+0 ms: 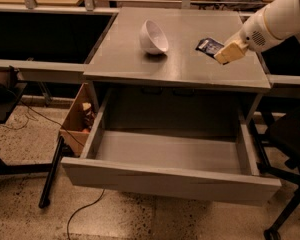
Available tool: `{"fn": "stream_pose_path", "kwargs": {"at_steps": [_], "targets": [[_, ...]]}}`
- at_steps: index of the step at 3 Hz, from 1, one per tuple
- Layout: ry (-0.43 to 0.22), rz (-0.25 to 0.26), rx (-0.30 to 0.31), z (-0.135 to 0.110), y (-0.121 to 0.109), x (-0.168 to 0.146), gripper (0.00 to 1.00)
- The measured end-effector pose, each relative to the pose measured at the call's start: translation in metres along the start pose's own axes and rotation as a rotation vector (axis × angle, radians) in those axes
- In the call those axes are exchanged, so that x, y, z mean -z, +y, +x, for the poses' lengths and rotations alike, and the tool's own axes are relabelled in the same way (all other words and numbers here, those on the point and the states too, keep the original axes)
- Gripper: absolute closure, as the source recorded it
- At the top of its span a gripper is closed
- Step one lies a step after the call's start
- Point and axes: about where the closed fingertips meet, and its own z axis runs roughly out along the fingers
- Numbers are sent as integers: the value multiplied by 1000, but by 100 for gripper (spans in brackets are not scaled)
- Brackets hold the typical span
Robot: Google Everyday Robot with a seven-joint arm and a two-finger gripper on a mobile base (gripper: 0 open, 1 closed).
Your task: Place rxbar blueberry into top drawer
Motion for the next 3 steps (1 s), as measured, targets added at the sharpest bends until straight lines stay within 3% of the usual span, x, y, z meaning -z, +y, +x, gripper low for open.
{"fn": "stream_pose_path", "kwargs": {"at_steps": [1,2,3], "targets": [[17,-49,113,2,62,12,100],[68,-102,189,15,110,-2,100],[119,-146,223,29,134,-32,100]]}}
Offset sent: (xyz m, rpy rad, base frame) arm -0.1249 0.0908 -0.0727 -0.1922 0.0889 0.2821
